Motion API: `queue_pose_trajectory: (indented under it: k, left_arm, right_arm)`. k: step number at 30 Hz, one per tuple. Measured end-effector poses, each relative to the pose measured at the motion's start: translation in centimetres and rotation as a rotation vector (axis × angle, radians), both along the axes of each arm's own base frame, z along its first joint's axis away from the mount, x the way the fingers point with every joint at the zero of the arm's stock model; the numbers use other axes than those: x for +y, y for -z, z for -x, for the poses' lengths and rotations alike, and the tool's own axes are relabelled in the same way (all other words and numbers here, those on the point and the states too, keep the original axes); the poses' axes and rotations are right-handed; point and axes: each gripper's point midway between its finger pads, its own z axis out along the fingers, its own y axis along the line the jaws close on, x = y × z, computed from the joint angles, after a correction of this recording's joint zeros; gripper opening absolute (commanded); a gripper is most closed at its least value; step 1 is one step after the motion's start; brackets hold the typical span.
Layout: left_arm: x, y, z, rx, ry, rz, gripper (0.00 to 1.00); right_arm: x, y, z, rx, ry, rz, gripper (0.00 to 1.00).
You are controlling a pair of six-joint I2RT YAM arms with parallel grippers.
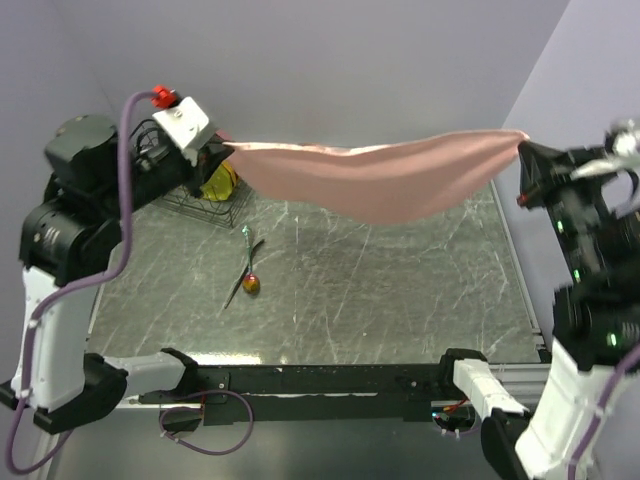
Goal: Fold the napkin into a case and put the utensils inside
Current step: Flatten out the crumpled napkin at the center of the board.
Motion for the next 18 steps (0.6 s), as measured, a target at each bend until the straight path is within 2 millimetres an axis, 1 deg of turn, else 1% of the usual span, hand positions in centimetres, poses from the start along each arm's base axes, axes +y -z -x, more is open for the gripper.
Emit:
queue_pose_trajectory:
  k: [2, 4, 5, 6, 8, 10, 12, 14, 16, 18]
  left_arm:
    - [0.2, -0.5, 1.6, -0.004, 0.029, 0.017, 0.03]
    - [0.3, -0.9, 2.9, -0.01, 0.055, 0.029, 0.06]
    - [0.3, -0.9, 3.3, -0.007, 0.066, 0.031, 0.06]
    - [0.3, -1.1, 3.6, -0.005, 0.075, 0.036, 0.04]
    - [0.1, -1.0, 3.9, 0.013, 0.091, 0.04, 0.01]
    - [-0.3, -0.4, 3.4, 0.045, 0.093, 0.038, 0.01]
    - [-0.9, 0.8, 2.1, 0.095, 0.082, 0.028, 0.01]
    - [-1.9, 2.8, -0.6, 0.167, 0.061, 0.003, 0.01]
    - [-2.8, 5.2, -3.5, 0.251, 0.039, -0.016, 0.01]
    - [-3.6, 8.9, -7.5, 0.355, 0.006, -0.041, 0.01]
  right_arm:
    - [0.5, -0.9, 2.9, -0.045, -0.009, 0.006, 0.0]
    - [0.9, -1.9, 5.2, -0.088, -0.014, 0.01, 0.0]
    - [0.9, -2.2, 6.0, -0.103, -0.012, 0.011, 0.0]
    - [0.9, -2.4, 6.4, -0.112, -0.01, 0.011, 0.0]
    - [0.8, -2.3, 6.6, -0.107, -0.001, 0.008, 0.0]
    - [0.3, -1.1, 5.6, -0.062, 0.02, -0.001, 0.0]
    - [-0.2, 0.5, 4.0, -0.006, 0.041, -0.011, 0.0]
    - [-0.9, 2.7, 1.7, 0.07, 0.062, -0.021, 0.0]
    - [-1.7, 5.8, -1.5, 0.17, 0.09, -0.033, 0.0]
    - [-2.5, 9.2, -4.9, 0.271, 0.113, -0.041, 0.0]
